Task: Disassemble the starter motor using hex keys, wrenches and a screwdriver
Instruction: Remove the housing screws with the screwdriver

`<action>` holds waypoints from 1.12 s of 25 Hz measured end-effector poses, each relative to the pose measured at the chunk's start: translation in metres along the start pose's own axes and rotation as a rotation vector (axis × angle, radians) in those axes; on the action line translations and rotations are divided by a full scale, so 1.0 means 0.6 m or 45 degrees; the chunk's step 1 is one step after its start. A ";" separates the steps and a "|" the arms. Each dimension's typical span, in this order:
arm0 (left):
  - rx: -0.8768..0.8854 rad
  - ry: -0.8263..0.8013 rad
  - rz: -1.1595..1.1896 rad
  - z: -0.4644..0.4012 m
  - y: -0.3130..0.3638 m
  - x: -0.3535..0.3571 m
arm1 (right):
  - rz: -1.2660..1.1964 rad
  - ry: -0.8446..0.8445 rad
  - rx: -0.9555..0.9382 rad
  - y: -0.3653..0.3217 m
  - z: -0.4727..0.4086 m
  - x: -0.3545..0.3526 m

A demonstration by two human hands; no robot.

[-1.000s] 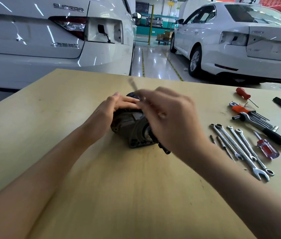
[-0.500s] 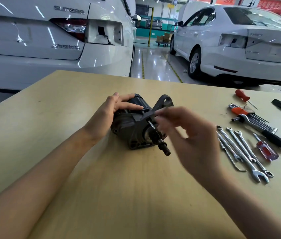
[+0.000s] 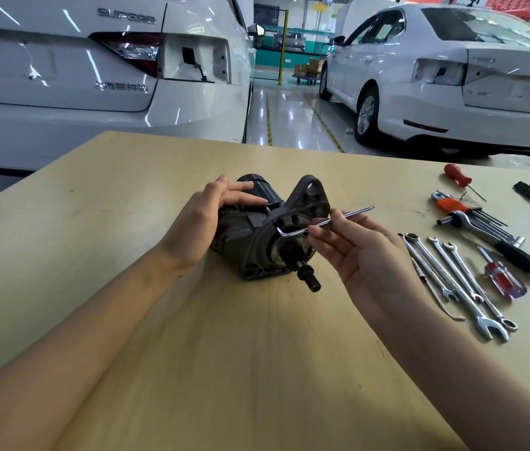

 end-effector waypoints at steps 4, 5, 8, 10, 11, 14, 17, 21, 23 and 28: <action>0.001 0.008 -0.004 0.001 0.003 -0.002 | -0.021 0.018 0.003 0.002 0.001 -0.001; 0.002 0.014 -0.005 0.001 0.003 -0.002 | -0.025 0.023 0.004 0.002 0.000 -0.002; -0.002 0.016 -0.011 -0.001 0.002 0.000 | -0.038 0.034 0.007 0.007 -0.001 -0.006; -0.004 0.015 -0.010 0.000 0.003 0.000 | -0.046 0.031 -0.005 0.008 0.000 -0.008; -0.005 0.017 -0.006 0.001 0.003 0.000 | -0.025 0.017 -0.037 0.004 -0.001 -0.006; -0.010 0.021 -0.008 0.002 0.003 -0.001 | 0.266 -0.139 -0.360 -0.030 -0.007 0.023; -0.008 0.005 0.031 0.000 0.003 0.002 | 1.006 -0.520 -1.152 -0.080 0.018 0.101; -0.092 -0.132 0.207 0.000 -0.006 0.004 | 1.733 -1.122 -1.768 -0.033 0.093 0.175; -0.103 -0.196 0.174 -0.003 -0.007 0.003 | 1.899 -1.293 -1.840 -0.004 0.114 0.167; -0.084 -0.219 0.095 -0.003 -0.001 0.002 | 2.088 -1.398 -1.836 0.014 0.108 0.135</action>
Point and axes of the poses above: each hand's wrist, its own z-axis away from the middle knuckle, its own x-axis out of the palm, y = z × x, the point moved 7 cm from there along -z, towards the middle knuckle, and after that the axes turned 15 degrees about -x, right-handed, at the moved point
